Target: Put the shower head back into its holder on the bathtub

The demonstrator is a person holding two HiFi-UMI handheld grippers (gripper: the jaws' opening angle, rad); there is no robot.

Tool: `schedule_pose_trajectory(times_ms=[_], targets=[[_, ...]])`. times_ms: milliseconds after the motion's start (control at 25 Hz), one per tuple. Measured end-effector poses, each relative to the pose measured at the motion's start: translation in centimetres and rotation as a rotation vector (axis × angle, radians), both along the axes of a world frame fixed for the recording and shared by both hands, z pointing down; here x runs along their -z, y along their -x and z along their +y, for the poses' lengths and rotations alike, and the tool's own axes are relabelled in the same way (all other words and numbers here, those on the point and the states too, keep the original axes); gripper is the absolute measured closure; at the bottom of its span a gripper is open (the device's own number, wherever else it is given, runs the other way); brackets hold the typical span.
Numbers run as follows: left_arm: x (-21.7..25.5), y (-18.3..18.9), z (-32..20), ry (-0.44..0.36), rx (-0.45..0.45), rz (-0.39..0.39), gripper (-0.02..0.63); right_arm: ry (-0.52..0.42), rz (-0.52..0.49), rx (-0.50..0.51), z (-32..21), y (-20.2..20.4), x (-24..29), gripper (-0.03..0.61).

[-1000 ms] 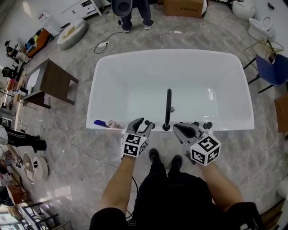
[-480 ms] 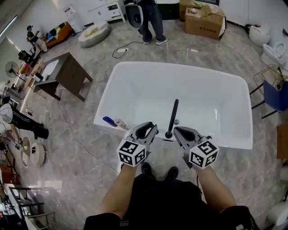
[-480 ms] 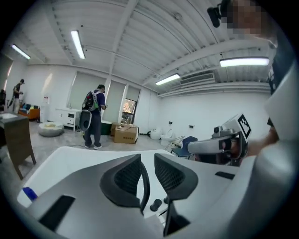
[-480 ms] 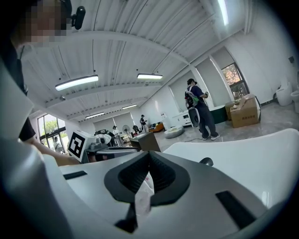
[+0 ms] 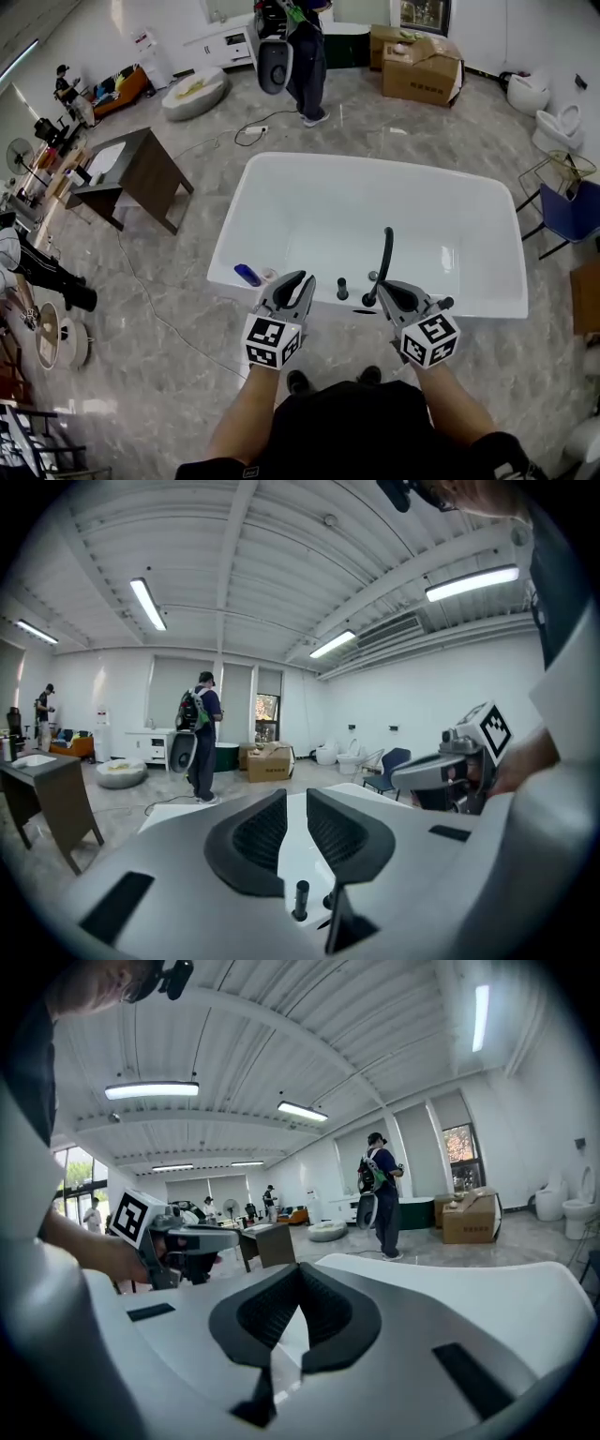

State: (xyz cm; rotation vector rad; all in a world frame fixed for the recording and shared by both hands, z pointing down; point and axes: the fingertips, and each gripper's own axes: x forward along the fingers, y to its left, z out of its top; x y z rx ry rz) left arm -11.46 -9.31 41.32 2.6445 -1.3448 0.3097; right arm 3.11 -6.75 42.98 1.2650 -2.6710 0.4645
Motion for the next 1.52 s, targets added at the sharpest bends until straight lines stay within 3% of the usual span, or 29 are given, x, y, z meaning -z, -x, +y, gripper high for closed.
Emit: schedule_pose_trajectory(times_ms=[200,520,720,920,1080,1520], targets=[[4.3,6.1,-0.9,-0.107,0.1,0.024,0.597,-0.018,0.003,-0.038,-0.2,3.4,1.4,0.565],[8.4,9.7,-2.4,-0.144,0.051,0.016,0.6,-0.171,-0.027,0.032,-3.3,8.7,8.9,0.565],[9.5,8.3,-4.1,-0.132,0.071,0.082,0.6,-0.24,-0.073,-0.023,-3.7,6.7,12.3,0.565],[10.8,8.4,-4.3,-0.165,0.145,0.14,0.6,-0.291,-0.029,-0.005,-2.7,5.6,12.1,0.564],[10.4,9.2,-4.2,-0.185,0.178,0.085,0.6,-0.278,-0.051,-0.011,-2.4,4.7,11.5,0.563],[9.6,8.3,-3.9,-0.144,0.159,0.09,0.6,-0.221,-0.087,-0.038,-2.3,2.5,10.0,0.563]])
